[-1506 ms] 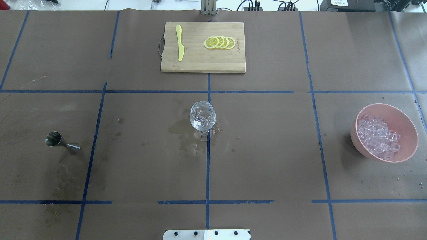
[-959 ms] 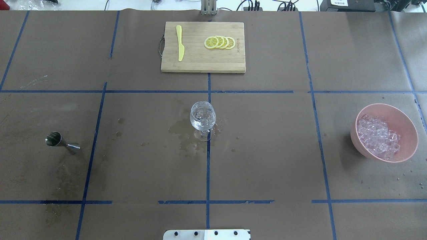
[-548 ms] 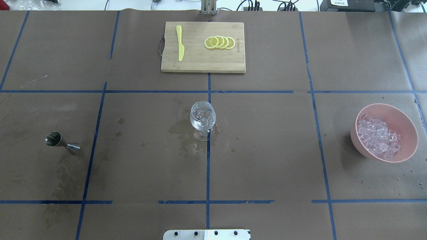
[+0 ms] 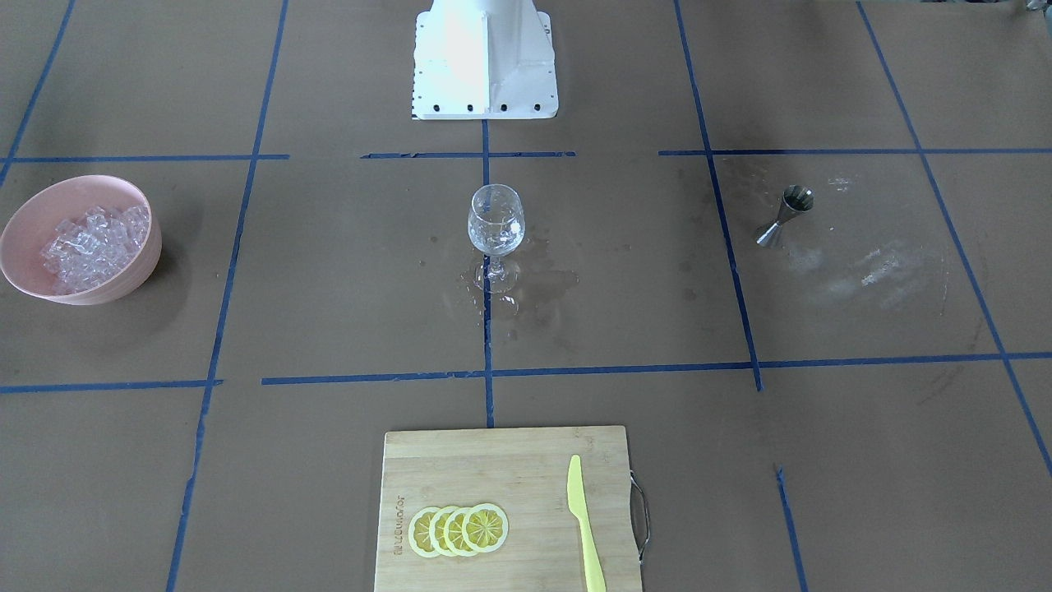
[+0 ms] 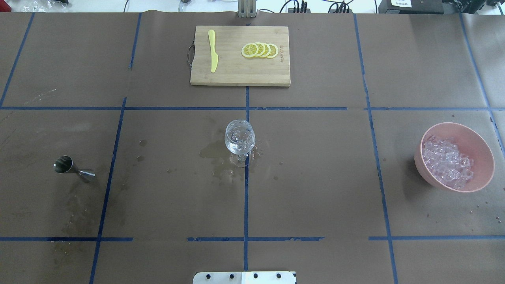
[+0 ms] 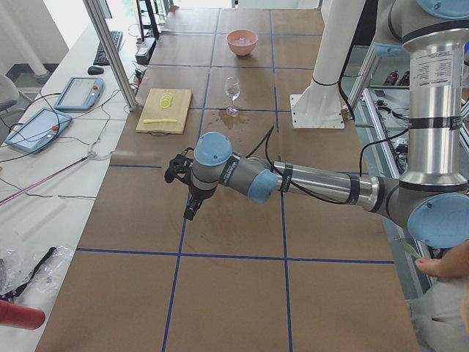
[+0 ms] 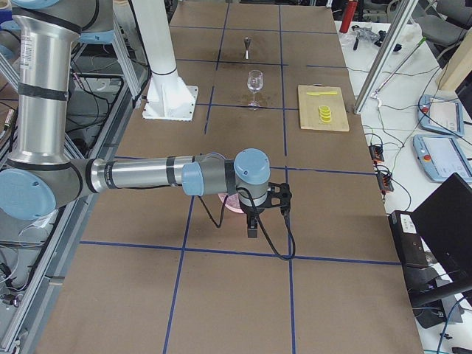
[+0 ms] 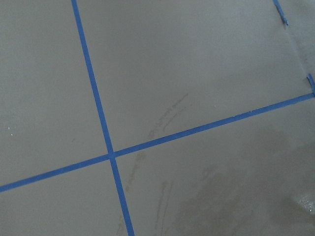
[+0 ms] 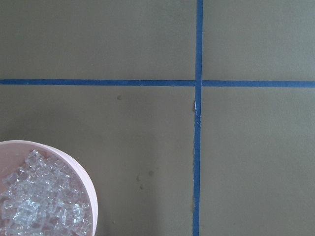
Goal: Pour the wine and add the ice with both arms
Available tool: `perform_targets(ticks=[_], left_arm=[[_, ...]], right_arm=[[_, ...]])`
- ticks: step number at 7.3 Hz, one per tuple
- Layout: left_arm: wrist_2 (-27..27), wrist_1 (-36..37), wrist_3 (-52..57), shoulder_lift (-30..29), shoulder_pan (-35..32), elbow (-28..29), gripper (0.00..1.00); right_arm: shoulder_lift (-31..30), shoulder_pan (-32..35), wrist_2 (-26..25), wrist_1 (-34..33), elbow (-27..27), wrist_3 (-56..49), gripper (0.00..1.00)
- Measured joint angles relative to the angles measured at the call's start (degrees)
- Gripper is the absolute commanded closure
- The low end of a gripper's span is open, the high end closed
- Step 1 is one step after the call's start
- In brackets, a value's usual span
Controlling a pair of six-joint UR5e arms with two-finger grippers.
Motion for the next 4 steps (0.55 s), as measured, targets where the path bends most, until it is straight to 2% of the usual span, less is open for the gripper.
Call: perform_targets(ticks=[3, 4], left_arm=[[7.61, -9.27, -4.63, 1.67, 0.0, -1.29, 0.0], [8.44, -15.97, -5.55, 4.19, 0.18, -1.55, 0.0]], right_arm=[[-0.15, -0.07, 0.07, 3.39, -0.49, 0.32, 0.0], [-0.1, -0.07, 0.09, 4.09, -0.5, 0.37, 0.0]])
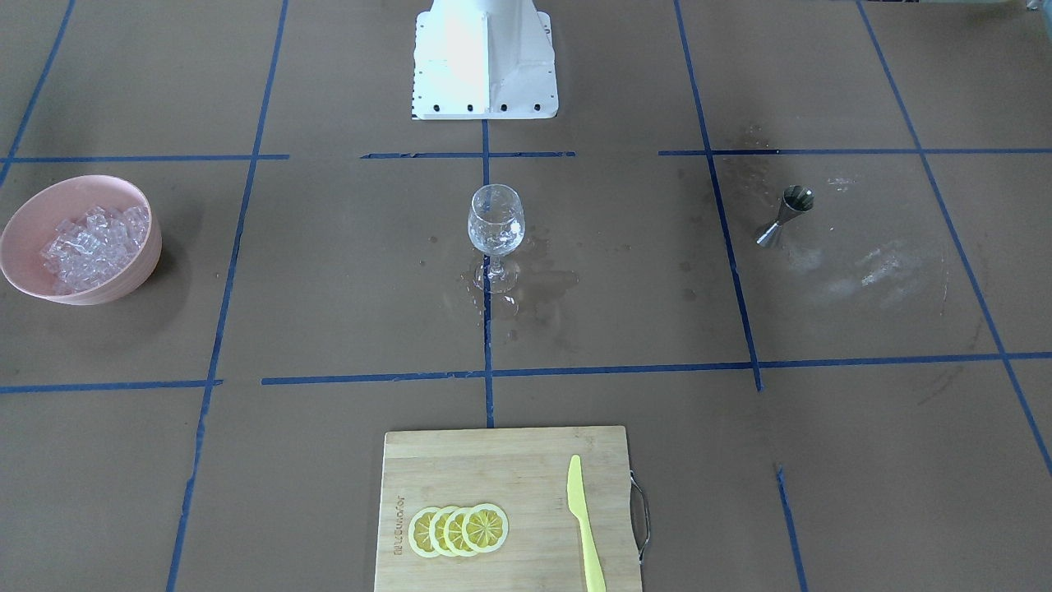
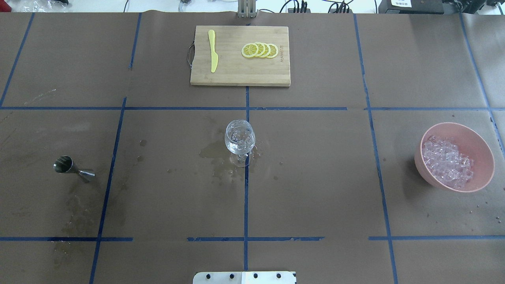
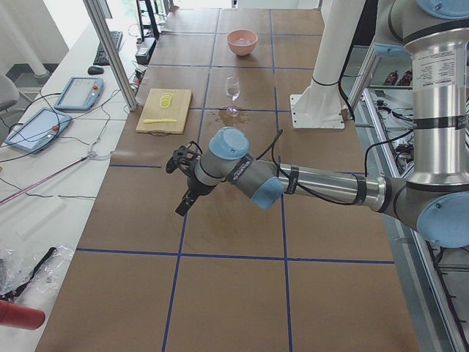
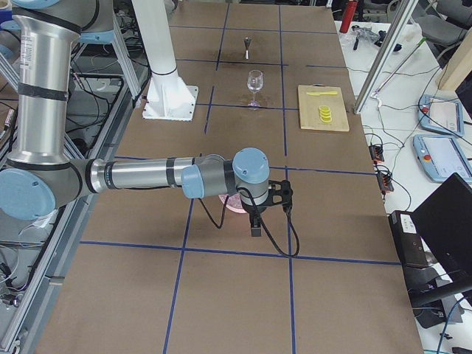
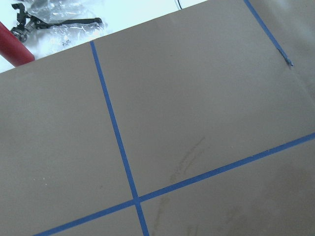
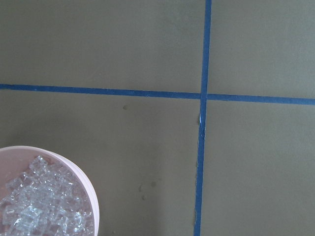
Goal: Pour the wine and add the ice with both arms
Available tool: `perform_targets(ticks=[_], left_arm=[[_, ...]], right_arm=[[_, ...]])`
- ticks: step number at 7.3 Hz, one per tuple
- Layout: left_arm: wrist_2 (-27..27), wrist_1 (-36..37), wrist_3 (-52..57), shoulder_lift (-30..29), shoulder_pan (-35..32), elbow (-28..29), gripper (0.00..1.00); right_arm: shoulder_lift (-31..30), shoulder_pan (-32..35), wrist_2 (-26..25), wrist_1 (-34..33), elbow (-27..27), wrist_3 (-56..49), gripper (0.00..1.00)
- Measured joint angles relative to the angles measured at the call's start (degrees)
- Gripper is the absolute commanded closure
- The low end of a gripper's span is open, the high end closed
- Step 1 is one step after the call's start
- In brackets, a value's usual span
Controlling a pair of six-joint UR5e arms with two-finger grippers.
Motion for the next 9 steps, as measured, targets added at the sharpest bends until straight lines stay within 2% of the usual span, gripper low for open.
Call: perform_targets(ticks=[2, 3, 6, 9], left_arm=[[0.46, -15.3, -7.15, 6.51, 1.05, -0.44, 0.0], [2.16, -19.34, -11.36, 8.37, 3.39, -0.94, 0.0], [11.8, -23.57, -23.84, 10.75, 14.64, -3.07, 0.0], [22.4, -24.2, -39.14, 12.27, 29.17, -7.6, 0.01]], right_arm=[[-0.19, 0.0, 0.2, 1.86, -0.01, 0.57, 0.0], [-0.56, 0.0, 0.34, 2.31, 0.06, 0.72, 0.0], [-1.17, -0.01, 0.76, 2.94, 0.01, 2.12, 0.0], [-1.13, -0.07, 1.24, 5.24, -0.11, 2.78, 0.0]])
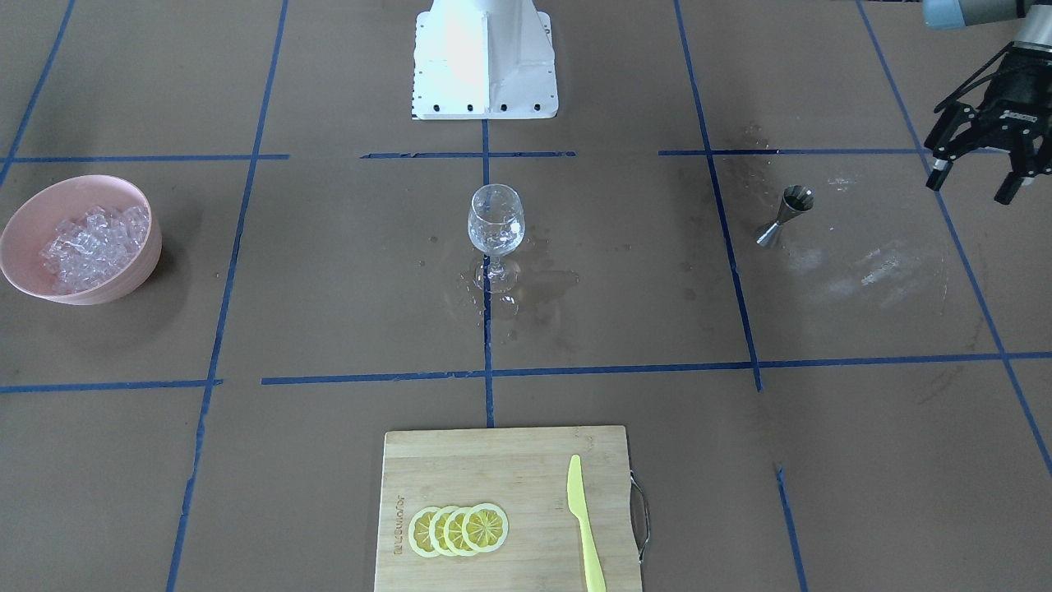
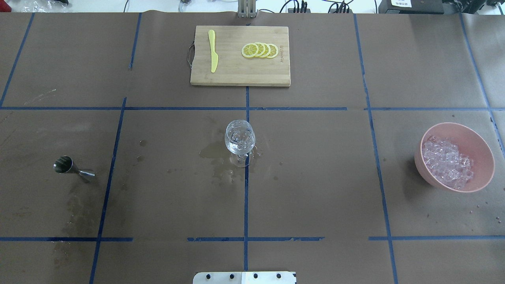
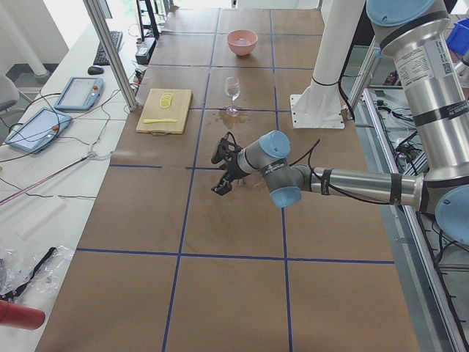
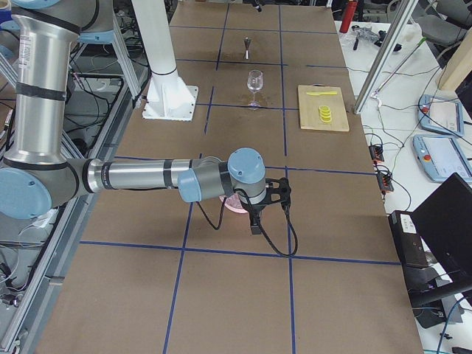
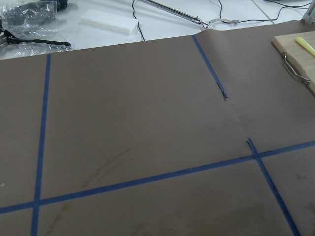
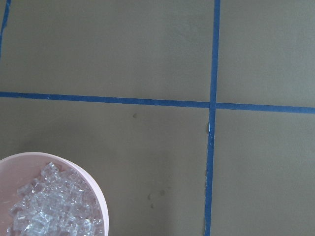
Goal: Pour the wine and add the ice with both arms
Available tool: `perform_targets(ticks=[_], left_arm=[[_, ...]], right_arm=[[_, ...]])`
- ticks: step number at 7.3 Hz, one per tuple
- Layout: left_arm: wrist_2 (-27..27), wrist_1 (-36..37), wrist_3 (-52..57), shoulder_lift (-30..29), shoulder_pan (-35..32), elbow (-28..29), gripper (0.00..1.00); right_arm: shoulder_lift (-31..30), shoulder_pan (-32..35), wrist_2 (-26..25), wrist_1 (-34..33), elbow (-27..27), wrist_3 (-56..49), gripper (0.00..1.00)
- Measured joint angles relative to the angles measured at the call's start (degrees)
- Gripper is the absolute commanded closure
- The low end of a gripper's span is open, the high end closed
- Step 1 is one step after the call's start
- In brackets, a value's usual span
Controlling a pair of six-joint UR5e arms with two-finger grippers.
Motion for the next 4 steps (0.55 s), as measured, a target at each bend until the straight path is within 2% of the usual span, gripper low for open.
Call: perform_targets(ticks=[2, 4], left_arm=[[9.84, -1.14, -8.71, 0.72, 9.87, -1.88, 0.01], [22.62, -2.43, -11.7, 0.95, 17.68, -2.63, 0.01]], right_arm=[[0.0, -0.02, 0.03, 1.86, -0.34, -0.12, 0.0], [0.0, -0.02, -0.01, 3.45, -0.69, -0.17, 0.0]])
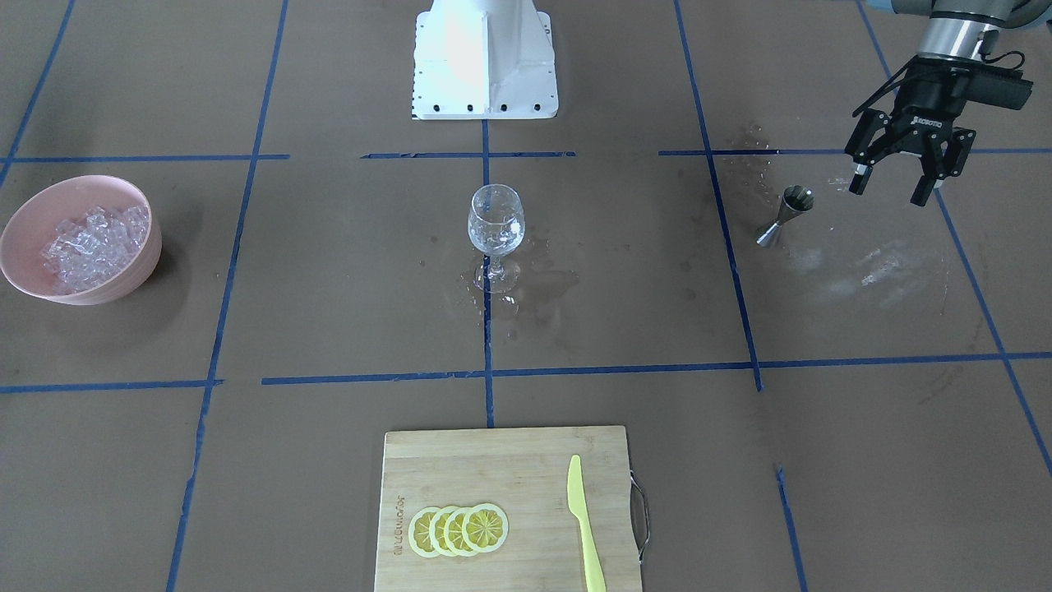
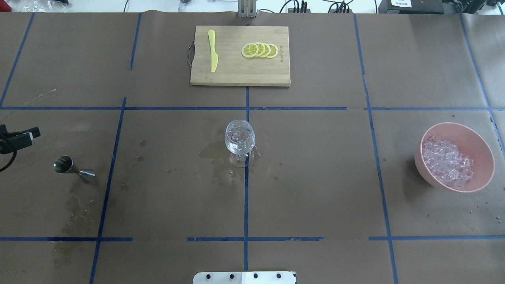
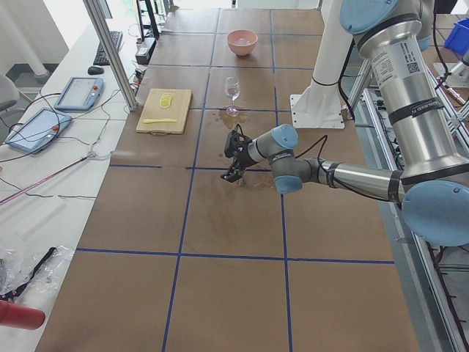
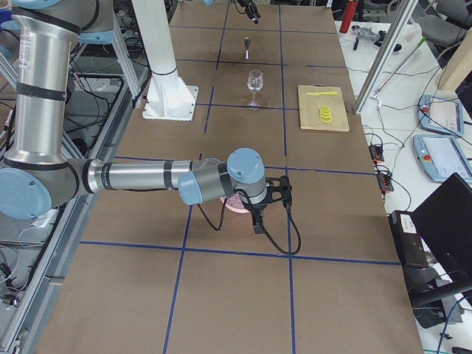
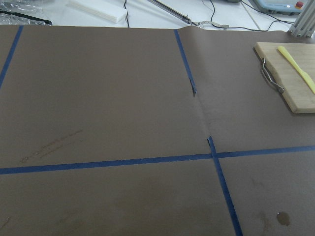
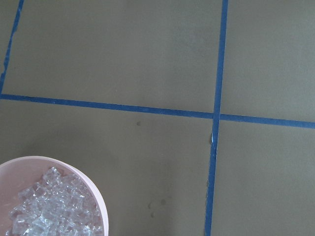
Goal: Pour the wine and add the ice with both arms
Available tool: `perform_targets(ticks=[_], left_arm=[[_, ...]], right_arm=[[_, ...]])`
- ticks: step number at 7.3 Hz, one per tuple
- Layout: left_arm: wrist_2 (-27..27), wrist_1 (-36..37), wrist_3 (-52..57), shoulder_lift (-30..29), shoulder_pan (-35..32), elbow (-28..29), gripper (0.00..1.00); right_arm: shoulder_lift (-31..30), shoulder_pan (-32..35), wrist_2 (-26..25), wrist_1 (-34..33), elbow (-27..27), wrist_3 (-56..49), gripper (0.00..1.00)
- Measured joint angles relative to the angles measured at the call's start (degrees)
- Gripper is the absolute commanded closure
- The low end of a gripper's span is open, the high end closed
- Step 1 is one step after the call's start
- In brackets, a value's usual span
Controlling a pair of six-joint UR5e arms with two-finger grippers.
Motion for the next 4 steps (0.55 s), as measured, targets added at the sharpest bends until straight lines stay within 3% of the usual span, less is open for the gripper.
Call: perform_targets(ticks=[4], left_arm=[[21.33, -0.17, -2.14, 0.12, 15.46, -0.96, 0.02]], right_arm=[[0.27, 0.0, 0.05, 0.27, -0.13, -0.01, 0.0]])
